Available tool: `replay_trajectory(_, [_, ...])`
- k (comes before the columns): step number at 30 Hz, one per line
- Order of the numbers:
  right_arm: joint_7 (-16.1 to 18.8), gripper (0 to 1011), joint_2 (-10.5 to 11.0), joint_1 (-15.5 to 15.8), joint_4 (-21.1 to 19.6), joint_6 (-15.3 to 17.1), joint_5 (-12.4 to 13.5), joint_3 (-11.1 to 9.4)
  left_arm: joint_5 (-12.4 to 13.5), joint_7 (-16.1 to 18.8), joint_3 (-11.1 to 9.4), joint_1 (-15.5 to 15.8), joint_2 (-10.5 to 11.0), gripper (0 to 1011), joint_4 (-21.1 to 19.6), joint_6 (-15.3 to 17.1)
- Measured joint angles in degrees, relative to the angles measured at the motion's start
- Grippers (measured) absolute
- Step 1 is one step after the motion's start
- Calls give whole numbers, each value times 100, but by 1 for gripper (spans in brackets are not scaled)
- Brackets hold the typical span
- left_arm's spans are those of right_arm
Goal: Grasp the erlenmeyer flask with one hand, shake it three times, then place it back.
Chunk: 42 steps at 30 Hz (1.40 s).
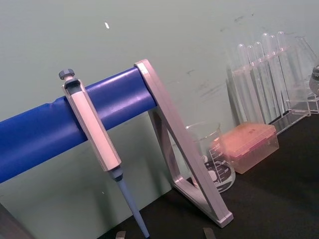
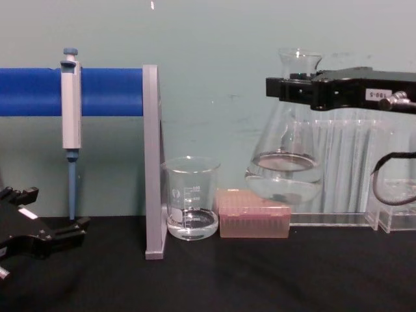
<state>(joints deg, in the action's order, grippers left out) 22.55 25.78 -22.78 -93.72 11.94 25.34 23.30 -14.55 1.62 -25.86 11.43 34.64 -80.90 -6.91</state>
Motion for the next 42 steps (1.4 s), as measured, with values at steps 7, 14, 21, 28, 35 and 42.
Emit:
replay_trajectory(7, [17,451,2,2,-6,0,5,17,0,0,0,0,0,1001,0,0])
replay_trajectory(14, [138,451,-3,12,-77,17,41,125,0,0,0,0,0,1001,0,0])
replay_trajectory(21, [385,451,12,4,-165,25,147,329,0,0,0,0,0,1001,0,0])
replay_trajectory(28, [682,451,78,-40,-243,-21,266,561,0,0,0,0,0,1001,0,0])
replay_trajectory(35, [957,451,171,-88,-309,-129,403,777,0,0,0,0,0,1001,0,0])
replay_trajectory(42, [1199,451,299,-121,-377,-231,534,946,0,0,0,0,0,1001,0,0])
